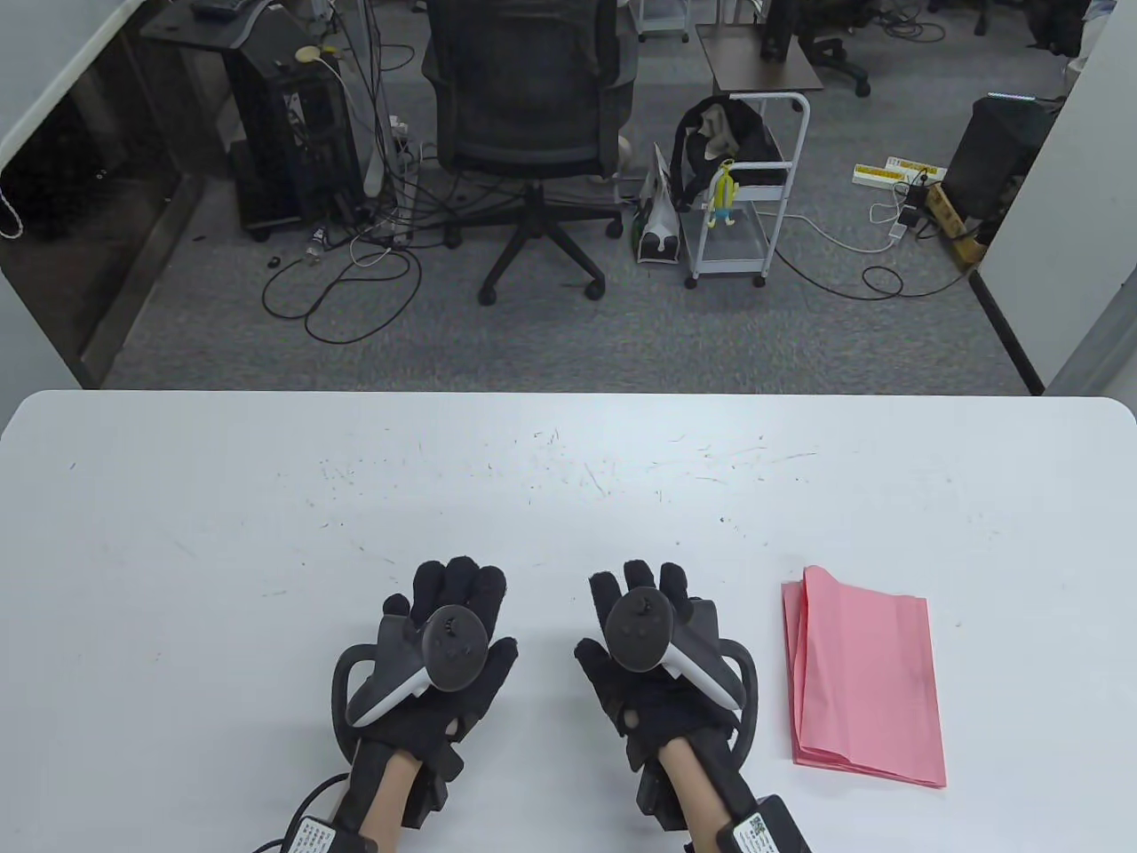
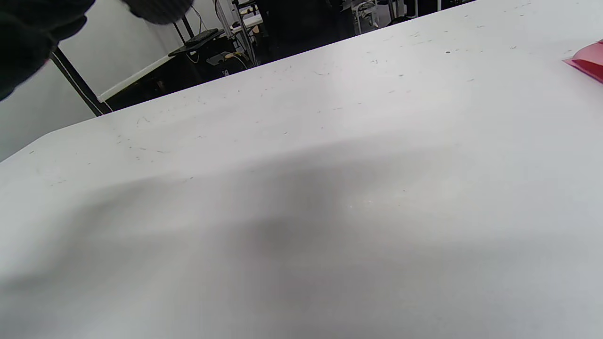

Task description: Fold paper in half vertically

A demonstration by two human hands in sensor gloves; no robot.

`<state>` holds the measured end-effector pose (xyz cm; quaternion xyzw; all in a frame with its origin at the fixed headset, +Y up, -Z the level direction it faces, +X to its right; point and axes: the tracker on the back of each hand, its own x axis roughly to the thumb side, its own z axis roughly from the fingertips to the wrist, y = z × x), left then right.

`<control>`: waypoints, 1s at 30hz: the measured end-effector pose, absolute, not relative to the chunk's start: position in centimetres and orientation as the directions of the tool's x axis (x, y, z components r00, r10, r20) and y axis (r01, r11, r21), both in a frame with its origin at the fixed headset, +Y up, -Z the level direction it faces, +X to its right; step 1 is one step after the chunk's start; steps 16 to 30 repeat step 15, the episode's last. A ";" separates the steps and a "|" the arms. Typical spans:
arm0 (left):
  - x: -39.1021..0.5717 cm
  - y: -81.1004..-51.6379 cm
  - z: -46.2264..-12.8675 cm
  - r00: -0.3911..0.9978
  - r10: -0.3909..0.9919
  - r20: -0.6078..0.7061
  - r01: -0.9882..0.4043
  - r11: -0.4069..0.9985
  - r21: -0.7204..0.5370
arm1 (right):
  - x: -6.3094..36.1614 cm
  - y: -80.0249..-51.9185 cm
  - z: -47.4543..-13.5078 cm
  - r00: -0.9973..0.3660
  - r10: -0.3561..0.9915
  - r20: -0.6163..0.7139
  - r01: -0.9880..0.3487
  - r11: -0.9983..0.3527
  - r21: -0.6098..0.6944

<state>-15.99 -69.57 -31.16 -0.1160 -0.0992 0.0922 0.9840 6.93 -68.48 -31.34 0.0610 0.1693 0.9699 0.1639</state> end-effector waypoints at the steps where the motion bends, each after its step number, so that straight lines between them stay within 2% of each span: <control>1: -15.9 -69.6 -31.1 0.963 0.205 0.176 -0.159 0.956 -0.246 | 7.0 -68.5 -31.4 -0.936 0.346 0.061 -0.304 -0.886 0.350; 30: -15.7 -69.9 -31.1 0.965 0.188 0.183 -0.139 0.958 -0.251 | 7.4 -68.8 -31.6 -0.941 0.336 0.046 -0.299 -0.885 0.356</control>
